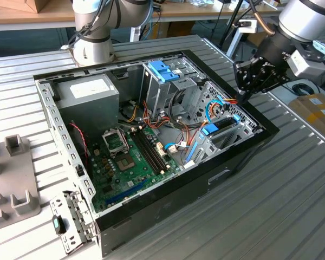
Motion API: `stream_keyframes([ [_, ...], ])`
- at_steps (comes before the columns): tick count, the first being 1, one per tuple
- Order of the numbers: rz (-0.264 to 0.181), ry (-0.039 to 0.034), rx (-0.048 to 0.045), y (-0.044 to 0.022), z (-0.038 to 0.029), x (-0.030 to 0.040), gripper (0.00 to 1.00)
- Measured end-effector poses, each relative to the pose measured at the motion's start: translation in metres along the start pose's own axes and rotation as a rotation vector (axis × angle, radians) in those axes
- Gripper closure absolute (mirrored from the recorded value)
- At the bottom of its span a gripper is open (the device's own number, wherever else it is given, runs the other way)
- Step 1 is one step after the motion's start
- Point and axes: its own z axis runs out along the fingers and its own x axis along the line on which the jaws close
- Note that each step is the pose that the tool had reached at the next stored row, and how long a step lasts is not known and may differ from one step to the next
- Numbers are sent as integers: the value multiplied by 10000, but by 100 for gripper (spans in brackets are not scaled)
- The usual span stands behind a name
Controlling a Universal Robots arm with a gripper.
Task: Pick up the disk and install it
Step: 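Insert the first disk wire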
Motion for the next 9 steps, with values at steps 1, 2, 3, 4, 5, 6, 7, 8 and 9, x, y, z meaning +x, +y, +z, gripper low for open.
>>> stream_keyframes([
  [1, 0, 0, 0, 2, 0, -5, 83],
  [2, 0, 0, 0, 7, 0, -14, 83],
  [3, 0, 0, 0, 11, 0, -21, 83],
  [4, 0, 0, 0, 13, 0, -27, 83],
  [5, 0, 0, -1, 17, 0, -34, 83],
  [6, 0, 0, 0, 22, 1, -45, 83],
  [7, 0, 0, 0, 26, 1, -52, 83],
  [8, 0, 0, -1, 28, 0, -57, 83],
  [9, 0, 0, 0, 30, 1, -62, 83],
])
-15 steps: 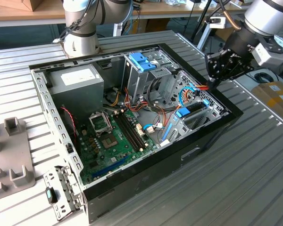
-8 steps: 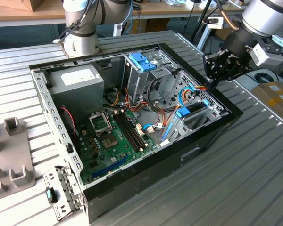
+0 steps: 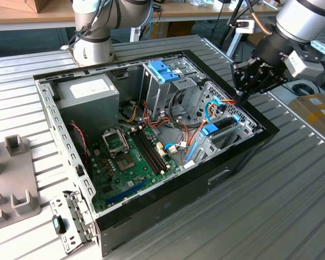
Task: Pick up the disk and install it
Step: 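Insert the first disk wire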
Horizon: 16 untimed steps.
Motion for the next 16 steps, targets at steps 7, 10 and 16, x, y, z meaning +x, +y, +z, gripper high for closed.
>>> stream_keyframes([
  [7, 0, 0, 0, 16, 1, -33, 83],
  [10, 0, 0, 0, 23, 1, -47, 83],
  [16, 0, 0, 0, 36, 2, -74, 83],
])
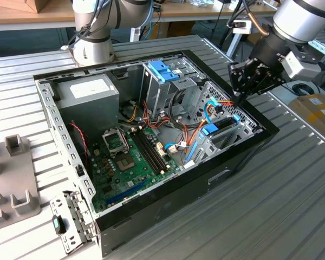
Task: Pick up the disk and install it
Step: 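Insert the first disk wire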
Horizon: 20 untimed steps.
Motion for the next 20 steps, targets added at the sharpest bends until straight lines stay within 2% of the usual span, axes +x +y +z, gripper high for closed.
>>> stream_keyframes([
  [11, 0, 0, 0, 25, 1, -52, 83],
  [20, 1, 0, 1, 60, 3, -122, 83],
])
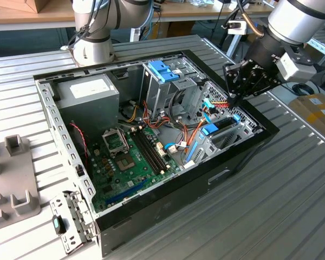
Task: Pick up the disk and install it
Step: 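Insert the first disk wire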
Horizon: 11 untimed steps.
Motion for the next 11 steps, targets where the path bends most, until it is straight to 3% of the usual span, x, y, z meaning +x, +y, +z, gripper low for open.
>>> stream_keyframes([
  [7, -1, 1, -1, 23, 9, -42, 83],
  [11, -1, 0, -1, 95, 9, -35, 83],
])
